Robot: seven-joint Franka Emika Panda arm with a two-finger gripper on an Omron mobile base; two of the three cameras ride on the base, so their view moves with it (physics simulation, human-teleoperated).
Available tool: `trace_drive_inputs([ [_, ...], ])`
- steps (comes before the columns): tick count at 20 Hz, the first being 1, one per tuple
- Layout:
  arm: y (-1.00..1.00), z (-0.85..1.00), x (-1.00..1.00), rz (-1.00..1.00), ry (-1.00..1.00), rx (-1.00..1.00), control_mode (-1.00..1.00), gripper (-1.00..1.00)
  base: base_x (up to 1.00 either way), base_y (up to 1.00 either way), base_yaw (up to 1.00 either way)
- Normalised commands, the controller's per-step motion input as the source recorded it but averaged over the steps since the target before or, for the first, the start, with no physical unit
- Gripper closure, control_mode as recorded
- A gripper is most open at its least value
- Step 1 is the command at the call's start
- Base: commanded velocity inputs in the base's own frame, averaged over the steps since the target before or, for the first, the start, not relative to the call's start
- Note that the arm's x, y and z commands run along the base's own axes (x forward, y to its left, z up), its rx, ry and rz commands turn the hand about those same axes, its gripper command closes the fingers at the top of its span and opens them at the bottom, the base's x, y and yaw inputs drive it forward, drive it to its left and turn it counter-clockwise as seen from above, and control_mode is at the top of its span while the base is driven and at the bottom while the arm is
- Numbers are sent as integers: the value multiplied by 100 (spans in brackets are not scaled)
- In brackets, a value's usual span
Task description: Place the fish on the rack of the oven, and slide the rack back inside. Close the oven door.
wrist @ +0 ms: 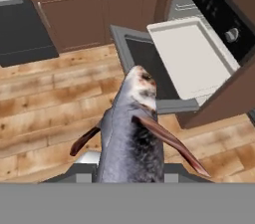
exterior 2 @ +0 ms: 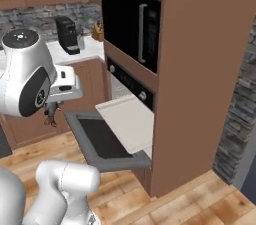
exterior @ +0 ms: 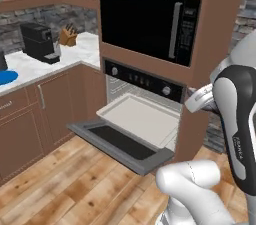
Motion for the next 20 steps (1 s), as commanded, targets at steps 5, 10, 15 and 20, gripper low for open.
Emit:
trace_drive_inputs([
  [5,0,0,0,0,0,0,100,100,-8,-14,-25],
  [10,0,0,0,0,0,0,100,100,12,-29,6],
  [15,0,0,0,0,0,0,100,100,4,-64,26],
  [20,0,0,0,0,0,0,100,100,10,-51,30],
])
